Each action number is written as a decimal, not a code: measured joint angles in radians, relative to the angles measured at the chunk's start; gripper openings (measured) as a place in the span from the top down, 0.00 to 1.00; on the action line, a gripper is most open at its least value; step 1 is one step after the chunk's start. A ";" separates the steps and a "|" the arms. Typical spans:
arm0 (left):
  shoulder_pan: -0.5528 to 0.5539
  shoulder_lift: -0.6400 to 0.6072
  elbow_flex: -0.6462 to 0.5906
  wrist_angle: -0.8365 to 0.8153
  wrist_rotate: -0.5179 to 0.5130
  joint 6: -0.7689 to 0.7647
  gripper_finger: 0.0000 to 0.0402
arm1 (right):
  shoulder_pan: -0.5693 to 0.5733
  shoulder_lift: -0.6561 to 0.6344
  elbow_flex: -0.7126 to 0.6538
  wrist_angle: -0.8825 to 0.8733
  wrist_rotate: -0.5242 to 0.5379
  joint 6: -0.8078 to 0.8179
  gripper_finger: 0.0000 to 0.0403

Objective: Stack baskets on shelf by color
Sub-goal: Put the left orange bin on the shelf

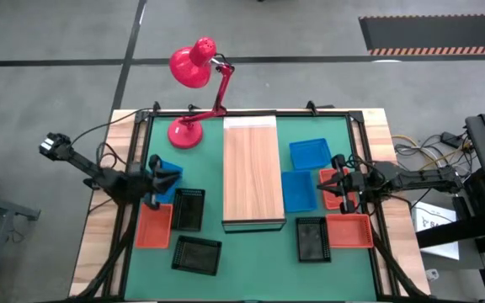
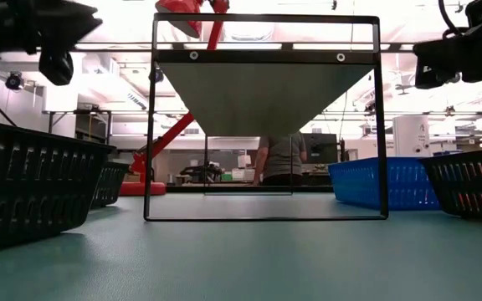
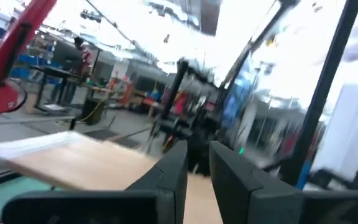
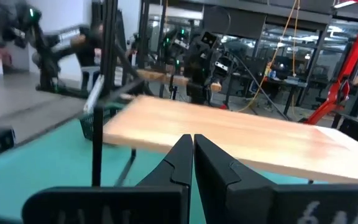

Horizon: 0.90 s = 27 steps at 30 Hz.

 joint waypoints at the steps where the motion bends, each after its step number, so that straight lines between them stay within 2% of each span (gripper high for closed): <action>1: 0.000 0.007 0.000 0.024 0.021 0.000 0.87 | 0.000 0.000 0.000 0.023 0.000 0.032 0.98; 5: 0.000 0.046 0.001 0.124 0.116 0.002 0.87 | 0.000 0.000 0.000 0.174 0.010 0.107 0.98; 11: 0.000 0.134 0.056 0.146 0.122 0.001 0.87 | 0.000 0.000 0.000 0.305 0.029 0.059 0.98; 14: 0.000 0.166 0.092 0.149 0.103 0.001 0.87 | 0.000 0.000 0.000 0.325 0.029 0.058 0.98; 20: 0.001 0.212 0.147 0.177 -0.022 0.000 0.87 | -0.001 -0.002 0.000 0.324 0.029 0.057 0.98; 24: 0.002 0.239 0.162 0.195 -0.028 -0.067 0.87 | 0.000 -0.001 0.000 0.325 0.038 0.043 0.98; 27: 0.002 0.259 0.172 0.193 -0.029 -0.069 0.87 | 0.000 -0.001 0.000 0.343 0.107 -0.034 0.98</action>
